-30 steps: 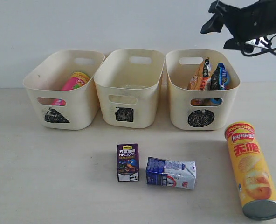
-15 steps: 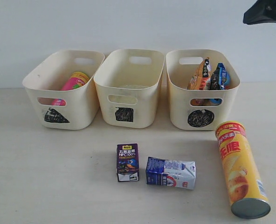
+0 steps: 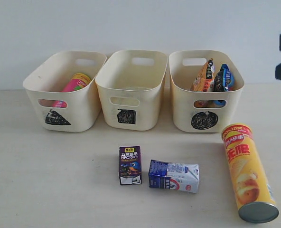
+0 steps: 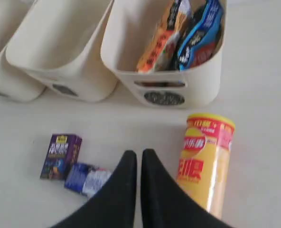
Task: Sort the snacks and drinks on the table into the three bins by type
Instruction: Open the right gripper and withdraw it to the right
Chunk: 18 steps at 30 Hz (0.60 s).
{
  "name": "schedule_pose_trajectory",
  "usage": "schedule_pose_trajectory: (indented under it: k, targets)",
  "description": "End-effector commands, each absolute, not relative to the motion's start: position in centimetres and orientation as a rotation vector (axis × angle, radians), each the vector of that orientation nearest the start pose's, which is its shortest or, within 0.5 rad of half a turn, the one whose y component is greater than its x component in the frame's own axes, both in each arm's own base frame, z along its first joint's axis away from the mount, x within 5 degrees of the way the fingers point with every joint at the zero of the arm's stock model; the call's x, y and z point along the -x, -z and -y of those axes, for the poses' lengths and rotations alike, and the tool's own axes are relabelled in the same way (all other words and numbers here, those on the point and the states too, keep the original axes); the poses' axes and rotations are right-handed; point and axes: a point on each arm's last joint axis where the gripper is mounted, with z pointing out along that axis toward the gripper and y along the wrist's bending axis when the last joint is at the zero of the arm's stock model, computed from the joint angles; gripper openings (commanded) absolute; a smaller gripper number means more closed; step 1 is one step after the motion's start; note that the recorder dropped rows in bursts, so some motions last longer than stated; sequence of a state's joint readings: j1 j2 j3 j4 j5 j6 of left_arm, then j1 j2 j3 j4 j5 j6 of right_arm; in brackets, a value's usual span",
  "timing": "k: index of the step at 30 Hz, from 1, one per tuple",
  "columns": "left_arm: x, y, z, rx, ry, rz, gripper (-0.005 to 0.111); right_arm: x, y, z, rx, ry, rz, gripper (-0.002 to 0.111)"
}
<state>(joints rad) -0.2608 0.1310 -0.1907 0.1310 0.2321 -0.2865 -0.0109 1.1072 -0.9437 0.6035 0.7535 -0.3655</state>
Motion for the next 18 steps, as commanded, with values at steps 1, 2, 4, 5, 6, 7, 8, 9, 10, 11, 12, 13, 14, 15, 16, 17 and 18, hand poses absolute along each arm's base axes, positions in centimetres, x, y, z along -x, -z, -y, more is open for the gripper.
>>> schedule_pose_trajectory:
  k: [1,2,4,5,6,7,8,9,10,11,12,13,14,15,16,17,18]
  targets:
    - [-6.0,-24.8,1.3,-0.057,0.301,-1.669,0.004,-20.9,-32.3,-3.2,0.137,-0.487,-2.421,0.0]
    - [-6.0,-24.8,1.3,-0.057,0.301,-1.669,0.004,-20.7,-32.0,-3.1,0.134,-0.476,-2.45,0.0]
    - [-6.0,-24.8,1.3,-0.057,0.301,-1.669,0.004,-20.4,-31.4,-2.8,0.133,-0.443,-2.508,0.0]
    - [-6.0,-24.8,1.3,-0.057,0.301,-1.669,0.004,-20.3,-31.2,-2.7,0.131,-0.423,-2.528,0.0]
    - [-6.0,-24.8,1.3,-0.057,0.301,-1.669,0.004,-20.2,-30.9,-2.6,0.138,-0.413,-2.544,0.0]
    - [-6.0,-24.8,1.3,-0.057,0.301,-1.669,0.004,-20.1,-30.8,-2.5,0.147,-0.401,-2.56,0.0]
    - [-6.0,-24.8,1.3,-0.057,0.301,-1.669,0.004,-19.9,-30.6,-2.5,0.147,-0.403,-2.574,0.0]
    - [-6.0,-24.8,1.3,-0.057,0.301,-1.669,0.004,-19.9,-30.5,-2.6,0.149,-0.407,-2.584,0.0]
    - [-6.0,-24.8,1.3,-0.057,0.301,-1.669,0.004,-19.8,-30.4,-2.6,0.152,-0.408,-2.593,0.0]
    - [-6.0,-24.8,1.3,-0.057,0.301,-1.669,0.004,-19.8,-30.3,-2.6,0.153,-0.405,-2.596,0.0]
    - [-6.0,-24.8,1.3,-0.057,0.301,-1.669,0.004,-19.7,-30.3,-2.5,0.155,-0.403,-2.598,0.0]
    - [-6.0,-24.8,1.3,-0.057,0.301,-1.669,0.004,-19.7,-30.3,-2.5,0.156,-0.404,-2.6,0.0]
    - [-6.0,-24.8,1.3,-0.057,0.301,-1.669,0.004,-19.7,-30.3,-2.6,0.159,-0.405,-2.6,0.0]
    - [-6.0,-24.8,1.3,-0.057,0.301,-1.669,0.004,-19.7,-30.3,-2.8,0.177,-0.409,-2.598,0.0]
    - [-6.0,-24.8,1.3,-0.057,0.301,-1.669,0.004,-19.7,-30.3,-3.1,0.205,-0.418,-2.594,0.002]
    - [-6.0,-24.8,1.3,-0.057,0.301,-1.669,0.004,-19.6,-30.3,-3.5,0.231,-0.431,-2.593,0.004]
    - [-6.0,-24.8,1.3,-0.057,0.301,-1.669,0.004,-19.6,-30.3,-4.0,0.266,-0.448,-2.591,0.009]
